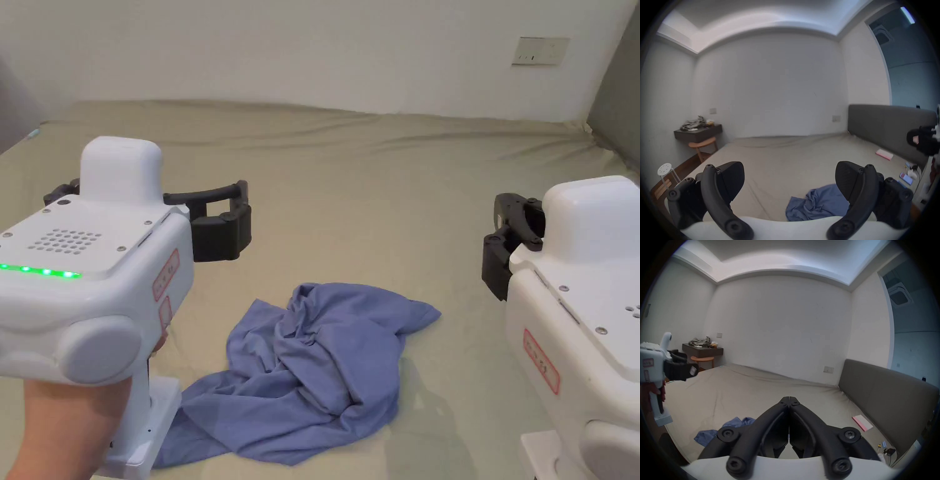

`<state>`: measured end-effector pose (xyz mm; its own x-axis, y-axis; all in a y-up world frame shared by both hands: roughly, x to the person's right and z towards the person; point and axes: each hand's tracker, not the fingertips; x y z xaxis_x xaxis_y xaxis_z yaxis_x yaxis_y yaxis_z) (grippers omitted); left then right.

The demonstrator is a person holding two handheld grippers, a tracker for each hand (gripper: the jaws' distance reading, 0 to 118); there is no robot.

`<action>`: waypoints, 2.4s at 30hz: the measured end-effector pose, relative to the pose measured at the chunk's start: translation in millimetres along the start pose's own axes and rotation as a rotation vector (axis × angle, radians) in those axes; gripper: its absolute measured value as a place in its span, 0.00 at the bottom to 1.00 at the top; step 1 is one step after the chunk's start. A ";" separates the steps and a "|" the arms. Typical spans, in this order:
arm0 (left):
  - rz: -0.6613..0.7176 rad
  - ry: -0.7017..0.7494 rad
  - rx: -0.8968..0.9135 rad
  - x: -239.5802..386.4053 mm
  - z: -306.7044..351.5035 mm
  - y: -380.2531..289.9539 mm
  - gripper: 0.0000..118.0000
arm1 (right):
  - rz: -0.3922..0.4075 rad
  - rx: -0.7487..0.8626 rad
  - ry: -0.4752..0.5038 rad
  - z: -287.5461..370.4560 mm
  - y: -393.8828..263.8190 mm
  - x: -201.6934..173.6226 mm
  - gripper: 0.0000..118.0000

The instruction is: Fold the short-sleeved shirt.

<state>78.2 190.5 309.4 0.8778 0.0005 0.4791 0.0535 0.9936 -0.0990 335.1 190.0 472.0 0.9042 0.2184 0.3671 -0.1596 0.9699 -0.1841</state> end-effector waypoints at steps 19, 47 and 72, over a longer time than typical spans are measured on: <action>-0.182 0.144 0.077 17.5 72.6 -26.9 0.00 | 0.040 0.091 0.083 32.4 7.7 -70.9 0.02; 0.050 0.060 -0.647 -50.0 -38.5 -209.2 0.28 | 0.060 -0.187 0.124 -16.5 -90.3 -35.9 0.02; 0.070 0.030 -0.726 -42.7 -71.8 -253.5 0.04 | 0.047 -0.418 0.069 -88.5 -143.8 10.8 0.10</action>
<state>61.3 -69.5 251.5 0.9027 0.0475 0.4276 0.2903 0.6664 -0.6868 403.0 43.3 421.7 0.9262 0.2404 0.2904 -0.0401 0.8287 -0.5583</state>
